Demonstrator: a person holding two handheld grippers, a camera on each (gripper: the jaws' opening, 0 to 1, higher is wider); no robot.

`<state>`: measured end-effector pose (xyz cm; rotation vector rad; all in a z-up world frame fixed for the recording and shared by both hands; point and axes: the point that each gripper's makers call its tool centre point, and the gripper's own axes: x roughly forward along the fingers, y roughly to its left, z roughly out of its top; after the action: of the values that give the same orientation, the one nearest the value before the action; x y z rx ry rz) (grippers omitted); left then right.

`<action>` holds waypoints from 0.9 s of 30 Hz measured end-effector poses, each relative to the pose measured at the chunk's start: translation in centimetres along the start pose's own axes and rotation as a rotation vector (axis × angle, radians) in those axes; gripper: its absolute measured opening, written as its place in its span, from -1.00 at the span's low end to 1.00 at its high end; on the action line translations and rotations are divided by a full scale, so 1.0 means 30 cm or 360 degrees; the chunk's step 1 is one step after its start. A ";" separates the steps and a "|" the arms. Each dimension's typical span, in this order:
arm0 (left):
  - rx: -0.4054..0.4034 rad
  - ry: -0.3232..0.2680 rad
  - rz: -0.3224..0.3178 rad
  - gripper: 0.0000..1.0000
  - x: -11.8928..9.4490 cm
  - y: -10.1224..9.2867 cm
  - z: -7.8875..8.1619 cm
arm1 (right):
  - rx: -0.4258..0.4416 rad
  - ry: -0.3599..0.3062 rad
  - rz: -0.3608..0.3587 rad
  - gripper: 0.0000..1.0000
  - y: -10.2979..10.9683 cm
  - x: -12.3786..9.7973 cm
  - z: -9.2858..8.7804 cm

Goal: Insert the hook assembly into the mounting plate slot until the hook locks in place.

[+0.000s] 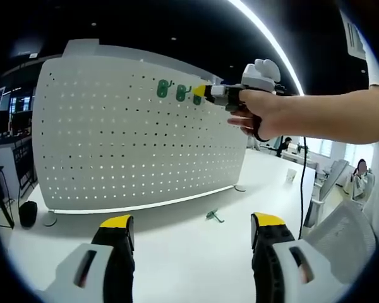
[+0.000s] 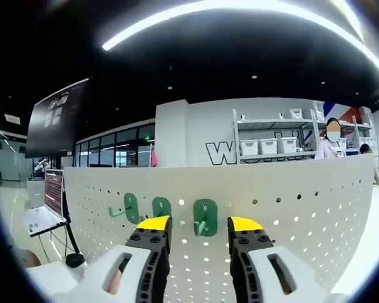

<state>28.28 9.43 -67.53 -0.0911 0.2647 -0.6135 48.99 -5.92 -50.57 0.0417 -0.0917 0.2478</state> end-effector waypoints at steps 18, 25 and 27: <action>0.0024 0.0004 -0.0031 0.55 0.007 -0.018 -0.001 | 0.0125 -0.0114 0.0346 -0.20 0.045 -0.037 0.038; 0.0014 -0.0003 -0.0026 0.54 0.007 -0.012 0.001 | 0.0143 -0.0127 0.0453 -0.20 0.060 -0.076 0.033; 0.0004 -0.0006 -0.0026 0.54 0.007 -0.011 0.001 | 0.0137 -0.0128 0.0482 -0.19 0.063 -0.091 0.030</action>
<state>28.26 9.05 -67.49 -0.0918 0.2598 -0.6297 45.79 -4.79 -49.88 0.1241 -0.1678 0.5532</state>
